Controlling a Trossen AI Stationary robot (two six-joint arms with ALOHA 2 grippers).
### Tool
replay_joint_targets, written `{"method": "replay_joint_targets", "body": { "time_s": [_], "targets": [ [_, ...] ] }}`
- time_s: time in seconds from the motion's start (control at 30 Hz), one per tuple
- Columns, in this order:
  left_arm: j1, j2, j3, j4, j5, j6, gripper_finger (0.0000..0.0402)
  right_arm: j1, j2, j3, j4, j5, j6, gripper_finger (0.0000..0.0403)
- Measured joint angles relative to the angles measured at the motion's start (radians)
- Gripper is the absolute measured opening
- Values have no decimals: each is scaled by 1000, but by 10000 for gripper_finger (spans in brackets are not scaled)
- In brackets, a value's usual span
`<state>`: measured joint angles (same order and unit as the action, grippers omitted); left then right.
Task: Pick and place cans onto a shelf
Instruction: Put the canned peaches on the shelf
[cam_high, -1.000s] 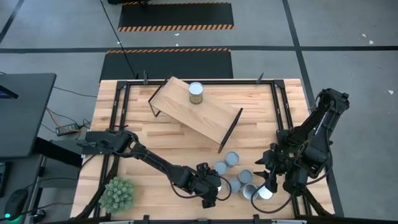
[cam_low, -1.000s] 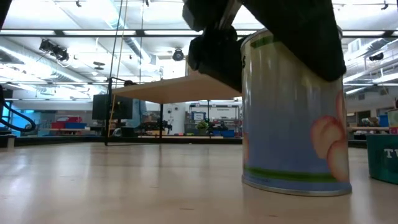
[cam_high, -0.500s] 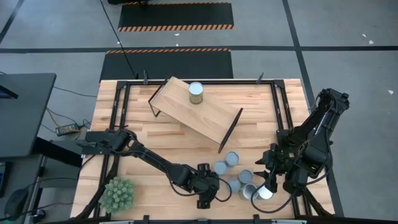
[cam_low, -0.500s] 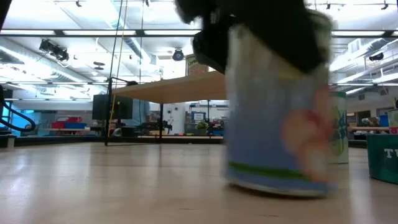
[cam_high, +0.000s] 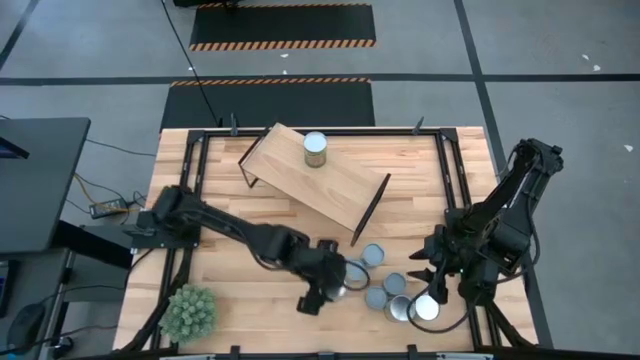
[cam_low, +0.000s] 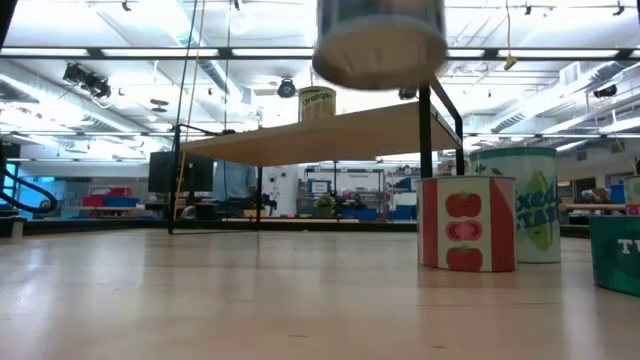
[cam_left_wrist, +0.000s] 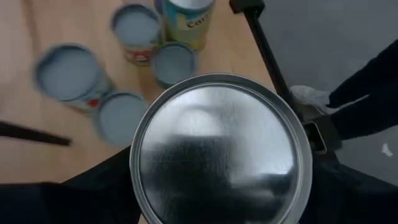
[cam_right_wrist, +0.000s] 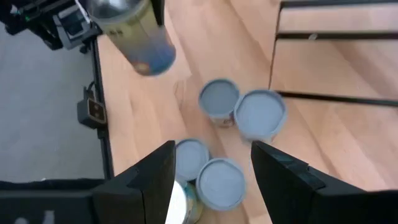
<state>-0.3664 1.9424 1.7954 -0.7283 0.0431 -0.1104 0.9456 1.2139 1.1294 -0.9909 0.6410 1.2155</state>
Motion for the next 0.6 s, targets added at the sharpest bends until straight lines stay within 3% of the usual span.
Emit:
{"method": "replay_joint_targets", "body": {
  "time_s": [0.23,0.6],
  "targets": [
    [103,-107,0,-6,1,51,308,-76,-30,0,-11,3,-80,216],
    [309,-145,1,-1,-21,207,312,-198,-87,0,-1,-39,-198,216]
  ]
}}
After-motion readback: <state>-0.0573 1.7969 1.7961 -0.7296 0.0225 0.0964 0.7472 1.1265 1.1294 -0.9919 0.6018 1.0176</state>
